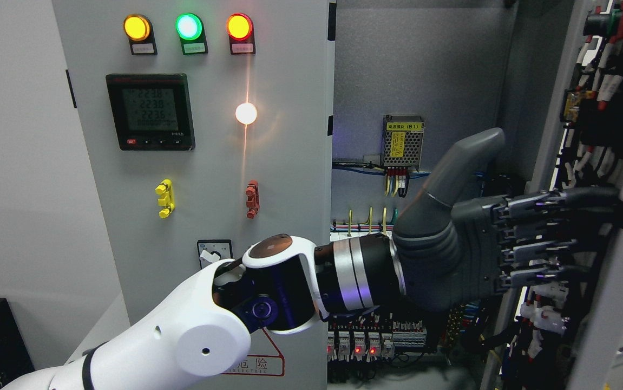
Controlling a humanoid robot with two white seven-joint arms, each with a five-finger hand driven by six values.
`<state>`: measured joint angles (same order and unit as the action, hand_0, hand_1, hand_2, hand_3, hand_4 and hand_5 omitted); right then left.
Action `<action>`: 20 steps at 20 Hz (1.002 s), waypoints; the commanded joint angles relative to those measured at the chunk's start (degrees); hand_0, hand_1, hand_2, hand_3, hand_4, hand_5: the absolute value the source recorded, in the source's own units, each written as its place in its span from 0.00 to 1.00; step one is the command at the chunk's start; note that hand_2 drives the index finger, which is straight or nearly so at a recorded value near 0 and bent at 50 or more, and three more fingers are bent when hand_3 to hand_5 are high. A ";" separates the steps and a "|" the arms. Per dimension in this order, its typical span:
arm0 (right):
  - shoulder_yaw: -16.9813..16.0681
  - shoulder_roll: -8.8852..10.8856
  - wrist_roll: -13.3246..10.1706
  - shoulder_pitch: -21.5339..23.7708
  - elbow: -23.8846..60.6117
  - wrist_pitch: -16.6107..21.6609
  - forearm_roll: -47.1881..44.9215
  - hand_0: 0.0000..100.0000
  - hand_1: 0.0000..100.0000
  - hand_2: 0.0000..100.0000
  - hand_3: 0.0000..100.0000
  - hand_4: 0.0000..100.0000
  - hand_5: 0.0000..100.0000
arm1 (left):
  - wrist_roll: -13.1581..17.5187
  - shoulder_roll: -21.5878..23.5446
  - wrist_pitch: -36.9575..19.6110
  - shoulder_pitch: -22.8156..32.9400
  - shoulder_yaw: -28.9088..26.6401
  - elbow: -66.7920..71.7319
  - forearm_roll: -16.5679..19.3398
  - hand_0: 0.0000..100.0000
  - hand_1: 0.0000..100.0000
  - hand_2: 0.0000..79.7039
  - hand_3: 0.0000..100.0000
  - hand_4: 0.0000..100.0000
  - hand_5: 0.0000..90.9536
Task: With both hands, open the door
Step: 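Push the button door outward with the left hand, swinging it open, then sweep the left arm farther outward to swing the button door wide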
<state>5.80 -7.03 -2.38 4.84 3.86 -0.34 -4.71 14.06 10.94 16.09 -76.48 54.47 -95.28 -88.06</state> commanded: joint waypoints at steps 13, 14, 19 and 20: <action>0.00 0.00 -0.08 0.00 0.01 -0.01 0.06 0.00 0.00 0.00 0.00 0.00 0.00 | 0.00 -21.13 0.26 -0.95 2.48 13.27 12.20 0.00 0.00 0.00 0.00 0.00 0.00; 0.00 0.00 0.01 0.00 0.01 -0.01 0.06 0.00 0.00 0.00 0.00 0.00 0.00 | -0.08 -21.22 0.09 -1.21 2.48 13.36 12.38 0.00 0.00 0.00 0.00 0.00 0.00; 0.00 0.00 0.01 0.00 0.01 -0.01 0.06 0.00 0.00 0.00 0.00 0.00 0.00 | -0.08 -21.22 -0.44 -1.56 2.48 13.98 12.56 0.00 0.00 0.00 0.00 0.00 0.00; 0.00 0.00 0.01 0.00 0.01 -0.01 0.06 0.00 0.00 0.00 0.00 0.00 0.00 | -0.08 -21.22 -0.44 -1.65 2.48 14.07 12.56 0.00 0.00 0.00 0.00 0.00 0.00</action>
<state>5.80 -7.03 -2.38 4.83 3.87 -0.34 -4.68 14.11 -4.81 16.08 -77.74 56.54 -85.69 -76.68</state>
